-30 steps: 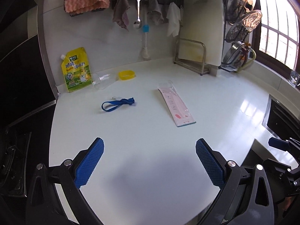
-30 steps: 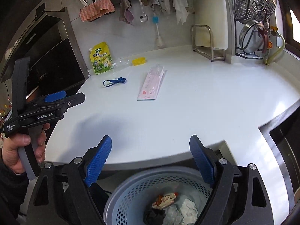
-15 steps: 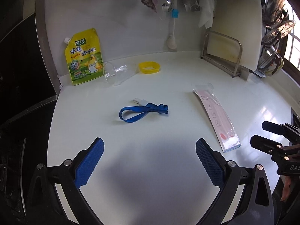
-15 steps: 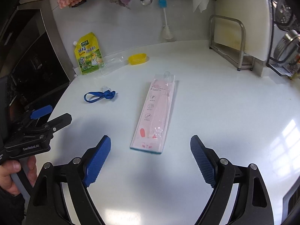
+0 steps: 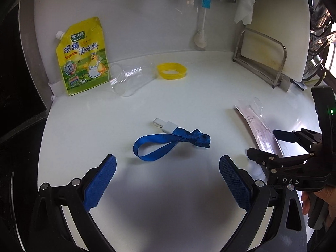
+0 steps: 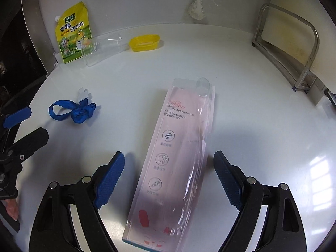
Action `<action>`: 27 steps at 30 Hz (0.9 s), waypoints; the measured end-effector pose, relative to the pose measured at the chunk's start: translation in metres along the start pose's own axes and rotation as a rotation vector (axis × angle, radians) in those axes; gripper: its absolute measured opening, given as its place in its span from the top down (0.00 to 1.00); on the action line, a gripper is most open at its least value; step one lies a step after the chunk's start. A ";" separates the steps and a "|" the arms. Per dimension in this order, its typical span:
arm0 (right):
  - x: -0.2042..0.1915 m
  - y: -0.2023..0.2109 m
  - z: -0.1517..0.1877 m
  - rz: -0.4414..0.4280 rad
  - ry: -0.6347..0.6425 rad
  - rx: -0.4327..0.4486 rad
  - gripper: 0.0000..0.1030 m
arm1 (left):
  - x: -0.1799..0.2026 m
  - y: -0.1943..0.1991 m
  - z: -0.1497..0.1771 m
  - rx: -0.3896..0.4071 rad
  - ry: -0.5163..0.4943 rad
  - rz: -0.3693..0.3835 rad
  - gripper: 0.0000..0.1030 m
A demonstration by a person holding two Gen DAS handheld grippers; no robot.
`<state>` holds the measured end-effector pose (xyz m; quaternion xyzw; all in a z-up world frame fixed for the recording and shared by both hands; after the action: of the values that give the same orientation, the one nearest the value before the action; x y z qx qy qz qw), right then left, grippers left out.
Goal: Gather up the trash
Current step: 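Grasp the blue lanyard with the left tool while the right grasps the pink toothbrush package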
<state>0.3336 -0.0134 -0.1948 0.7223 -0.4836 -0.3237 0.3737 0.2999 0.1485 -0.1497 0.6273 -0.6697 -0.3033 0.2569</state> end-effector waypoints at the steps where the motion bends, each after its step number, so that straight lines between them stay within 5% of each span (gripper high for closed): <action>1: -0.003 -0.001 -0.002 0.007 0.020 0.003 0.34 | 0.000 -0.004 0.000 -0.004 -0.011 0.002 0.06; 2: -0.007 0.000 -0.003 -0.005 0.031 0.008 0.48 | 0.000 -0.007 -0.001 -0.006 -0.021 -0.003 0.06; 12: -0.005 0.027 0.000 -0.090 0.015 0.058 0.50 | 0.012 -0.023 -0.016 -0.007 -0.025 0.040 0.06; 19: 0.006 0.059 0.001 -0.143 -0.018 0.114 0.50 | 0.024 -0.055 -0.022 -0.072 -0.066 0.003 0.08; 20: 0.005 0.061 0.003 -0.149 -0.017 0.119 0.50 | 0.025 -0.059 -0.022 -0.076 -0.065 0.011 0.16; 21: 0.005 0.063 0.004 -0.155 -0.018 0.123 0.50 | 0.027 -0.063 -0.022 -0.093 -0.066 0.039 0.42; 22: 0.004 0.065 0.005 -0.159 -0.017 0.129 0.50 | 0.027 -0.065 -0.023 -0.097 -0.069 0.036 0.44; 24: 0.001 0.069 0.009 -0.163 -0.006 0.137 0.50 | 0.027 -0.064 -0.024 -0.099 -0.057 0.053 0.78; 27: -0.004 0.072 0.011 -0.172 0.001 0.149 0.50 | 0.027 -0.060 -0.022 -0.095 -0.059 0.067 0.84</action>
<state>0.2904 -0.0302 -0.1388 0.7871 -0.4424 -0.3171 0.2902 0.3545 0.1179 -0.1790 0.5823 -0.6827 -0.3443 0.2763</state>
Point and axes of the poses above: each gripper's, at about its wrist camera, not at the fingertips, and y roughly against the way its jaws point, x to its right, z to its underside, the point moved 9 cm from there along -y, roughly the way its jaws point, and after that the axes turned 6 degrees about -y, right-handed, at the moved point
